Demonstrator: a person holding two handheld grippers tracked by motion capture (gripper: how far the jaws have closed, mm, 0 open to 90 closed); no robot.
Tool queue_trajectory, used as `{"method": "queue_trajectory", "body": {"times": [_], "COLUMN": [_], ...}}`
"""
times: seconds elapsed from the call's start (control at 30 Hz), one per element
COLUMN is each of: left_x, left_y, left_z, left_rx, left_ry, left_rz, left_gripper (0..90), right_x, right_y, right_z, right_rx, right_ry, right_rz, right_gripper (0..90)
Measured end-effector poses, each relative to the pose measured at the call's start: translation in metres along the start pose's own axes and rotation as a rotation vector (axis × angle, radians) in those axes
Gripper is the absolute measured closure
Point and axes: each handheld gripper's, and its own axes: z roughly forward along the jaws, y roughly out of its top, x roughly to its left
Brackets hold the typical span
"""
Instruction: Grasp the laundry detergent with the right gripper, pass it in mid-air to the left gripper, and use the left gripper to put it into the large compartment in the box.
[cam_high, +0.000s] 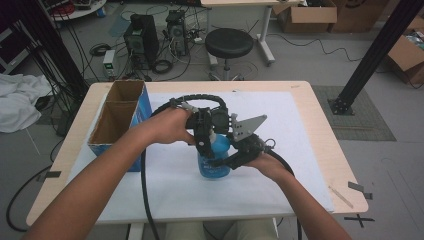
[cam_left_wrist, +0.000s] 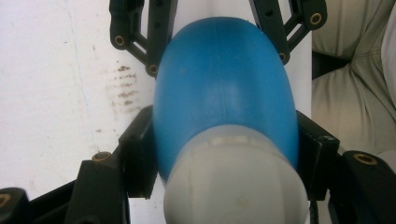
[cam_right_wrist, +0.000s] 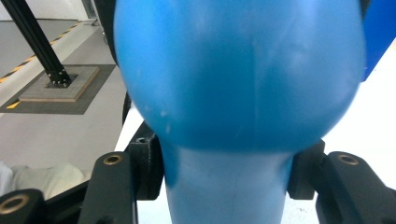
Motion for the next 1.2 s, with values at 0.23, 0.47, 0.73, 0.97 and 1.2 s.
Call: {"method": "queue_trajectory", "body": {"times": [0.23, 0.47, 0.73, 0.97, 1.2], "left_x": [0.0, 0.005, 0.016, 0.026, 0.037], "left_y": [-0.005, -0.017, -0.031, -0.041, -0.047], "left_z": [-0.007, -0.013, -0.027, -0.042, -0.053], "left_rx": [0.012, 0.029, 0.031, 0.012, 0.012], "left_ry": [0.019, 0.045, 0.094, 0.152, 0.176], "left_rz": [-0.017, -0.105, -0.267, -0.418, -0.572], "left_gripper": [37.7, 37.7, 37.7, 37.7, 37.7], "right_x": [0.001, 0.0, -0.001, 0.002, 0.007], "right_y": [-0.005, -0.016, -0.022, -0.018, -0.013], "right_z": [-0.016, -0.051, -0.088, -0.112, -0.13], "right_rx": [0.042, 0.085, 0.168, 0.25, 0.334], "right_ry": [-0.031, -0.098, -0.158, -0.184, -0.172], "right_rz": [0.05, 0.085, 0.153, 0.187, 0.213], "right_gripper": [15.7, 15.3, 15.3, 15.3, 15.3]}}
